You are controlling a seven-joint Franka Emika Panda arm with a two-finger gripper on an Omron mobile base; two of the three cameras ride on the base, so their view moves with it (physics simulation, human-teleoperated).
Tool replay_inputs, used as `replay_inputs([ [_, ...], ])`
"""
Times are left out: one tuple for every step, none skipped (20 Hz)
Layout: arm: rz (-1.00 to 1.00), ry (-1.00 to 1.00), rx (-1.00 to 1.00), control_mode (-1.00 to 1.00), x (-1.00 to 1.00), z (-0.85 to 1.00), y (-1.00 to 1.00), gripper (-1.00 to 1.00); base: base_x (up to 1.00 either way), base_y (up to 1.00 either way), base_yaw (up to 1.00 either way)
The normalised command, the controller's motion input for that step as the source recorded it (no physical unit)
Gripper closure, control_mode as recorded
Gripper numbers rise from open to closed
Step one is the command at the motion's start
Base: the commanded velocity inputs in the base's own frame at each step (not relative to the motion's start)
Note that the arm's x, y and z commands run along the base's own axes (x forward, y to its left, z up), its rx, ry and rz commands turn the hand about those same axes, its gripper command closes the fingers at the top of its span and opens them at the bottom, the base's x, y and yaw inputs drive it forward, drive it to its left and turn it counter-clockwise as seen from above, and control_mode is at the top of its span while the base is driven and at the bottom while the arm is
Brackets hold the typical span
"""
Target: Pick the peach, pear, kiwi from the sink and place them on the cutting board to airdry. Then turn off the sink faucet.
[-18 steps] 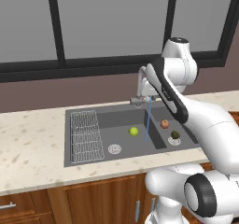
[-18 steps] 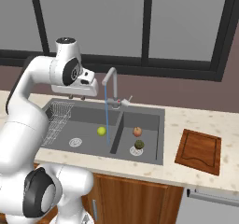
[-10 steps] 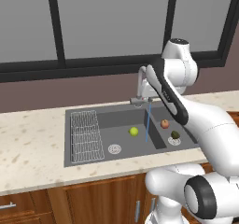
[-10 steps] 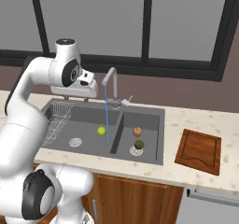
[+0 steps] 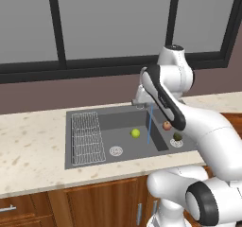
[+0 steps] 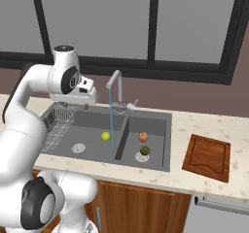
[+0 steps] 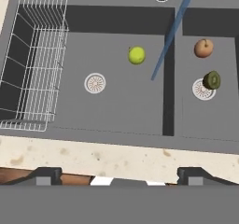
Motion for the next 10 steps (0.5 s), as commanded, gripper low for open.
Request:
replay_inputs([
  [0.0, 0.0, 0.01, -1.0, 0.0, -0.27, 0.08, -1.0, 0.0, 0.0, 0.0],
  [0.0, 0.01, 0.01, -1.0, 0.0, -0.31, 0.05, -1.0, 0.0, 0.0, 0.0],
  [0.0, 0.0, 0.0, -1.0, 0.0, -0.32, 0.0, -1.0, 0.0, 0.0, 0.0],
  [0.0, 0.0, 0.0, -1.0, 0.0, -0.34, 0.0, -1.0, 0.0, 0.0, 0.0],
  [0.0, 0.0, 0.0, -1.0, 0.0, -0.35, 0.0, -1.0, 0.0, 0.0, 0.0],
  [0.0, 0.0, 0.0, -1.0, 0.0, -0.33, 0.0, -1.0, 0.0, 0.0, 0.0],
  [0.0, 0.0, 0.0, -1.0, 0.0, -0.31, 0.0, -1.0, 0.0, 0.0, 0.0],
  [0.0, 0.0, 0.0, -1.0, 0.0, -0.32, 0.0, -1.0, 0.0, 0.0, 0.0],
  [0.0, 0.0, 0.0, -1.0, 0.0, -0.28, 0.0, -1.0, 0.0, 0.0, 0.0],
  [0.0, 0.0, 0.0, -1.0, 0.0, -0.29, 0.0, -1.0, 0.0, 0.0, 0.0],
])
